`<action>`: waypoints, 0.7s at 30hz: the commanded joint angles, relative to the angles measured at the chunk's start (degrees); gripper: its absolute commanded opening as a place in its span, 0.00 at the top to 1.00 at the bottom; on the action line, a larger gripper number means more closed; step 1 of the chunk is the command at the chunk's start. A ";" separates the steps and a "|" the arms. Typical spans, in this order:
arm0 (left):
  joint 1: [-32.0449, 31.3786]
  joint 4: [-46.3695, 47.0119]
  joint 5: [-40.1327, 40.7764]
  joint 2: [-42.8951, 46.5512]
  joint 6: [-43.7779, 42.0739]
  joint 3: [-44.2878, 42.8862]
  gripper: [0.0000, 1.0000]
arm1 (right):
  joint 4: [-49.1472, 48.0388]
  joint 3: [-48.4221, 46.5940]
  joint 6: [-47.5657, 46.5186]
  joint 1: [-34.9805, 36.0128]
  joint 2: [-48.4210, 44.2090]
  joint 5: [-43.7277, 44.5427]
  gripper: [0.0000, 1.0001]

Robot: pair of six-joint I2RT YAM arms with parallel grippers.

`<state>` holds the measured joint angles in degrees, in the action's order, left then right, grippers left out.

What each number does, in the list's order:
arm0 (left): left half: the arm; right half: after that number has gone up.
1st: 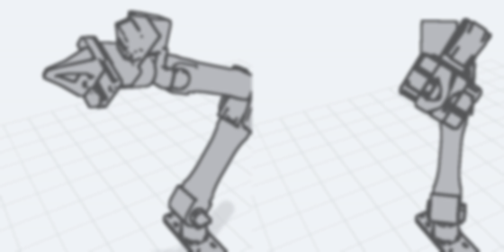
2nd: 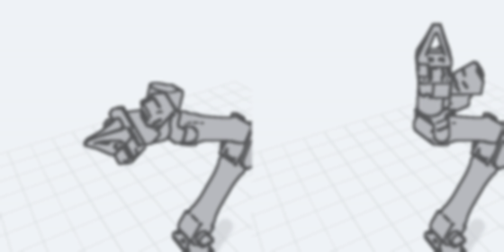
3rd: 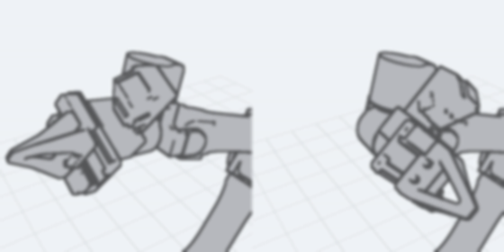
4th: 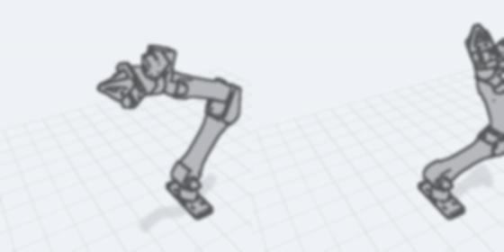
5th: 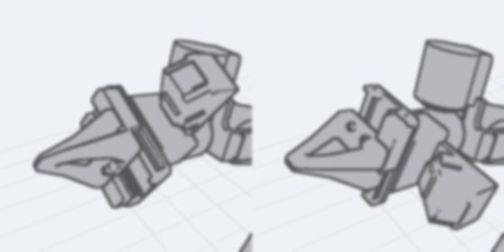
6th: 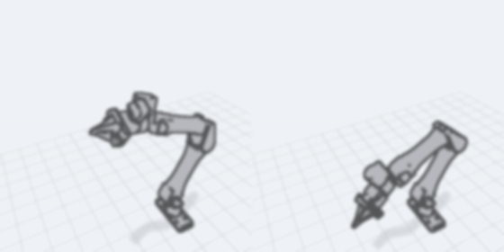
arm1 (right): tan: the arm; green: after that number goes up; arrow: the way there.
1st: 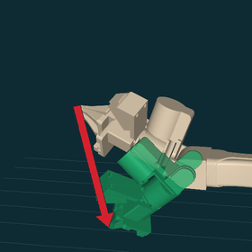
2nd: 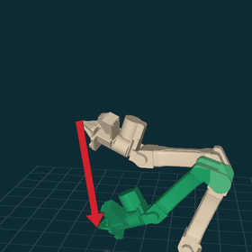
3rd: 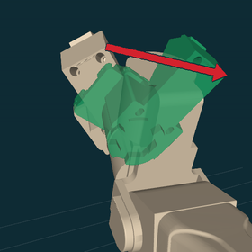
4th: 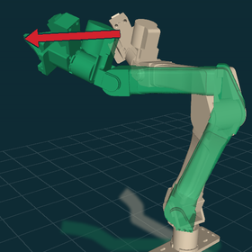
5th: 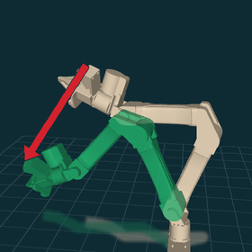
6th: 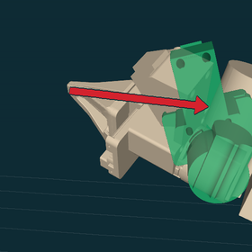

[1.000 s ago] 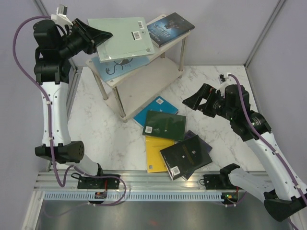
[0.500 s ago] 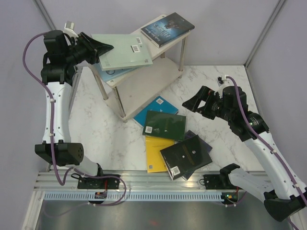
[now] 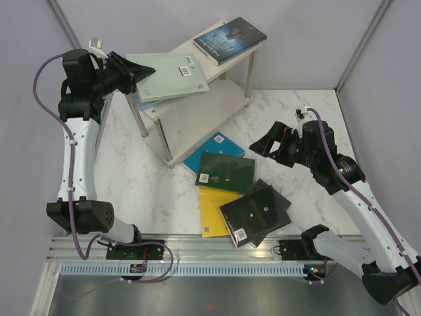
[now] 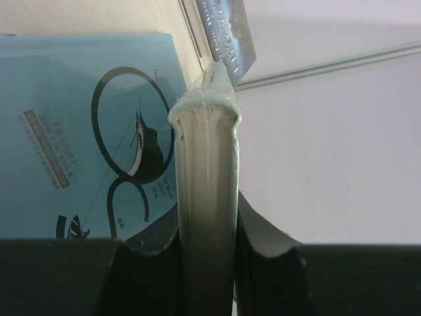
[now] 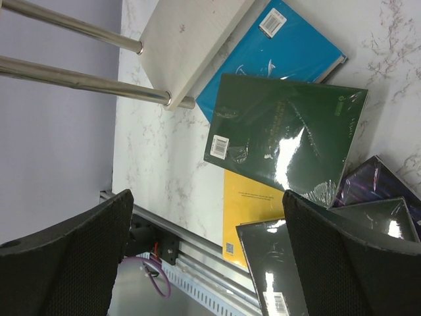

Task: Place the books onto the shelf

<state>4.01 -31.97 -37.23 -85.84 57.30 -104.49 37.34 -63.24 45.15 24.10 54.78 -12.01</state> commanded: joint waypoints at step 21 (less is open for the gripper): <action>3.28 16.15 -1.26 -0.02 8.01 4.73 0.97 | -1.74 0.40 -1.46 -0.10 2.34 -0.91 0.02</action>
<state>7.05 -22.85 -37.56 -86.02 63.53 -99.15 37.04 -63.11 44.49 24.10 56.77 -12.16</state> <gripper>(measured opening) 0.299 0.982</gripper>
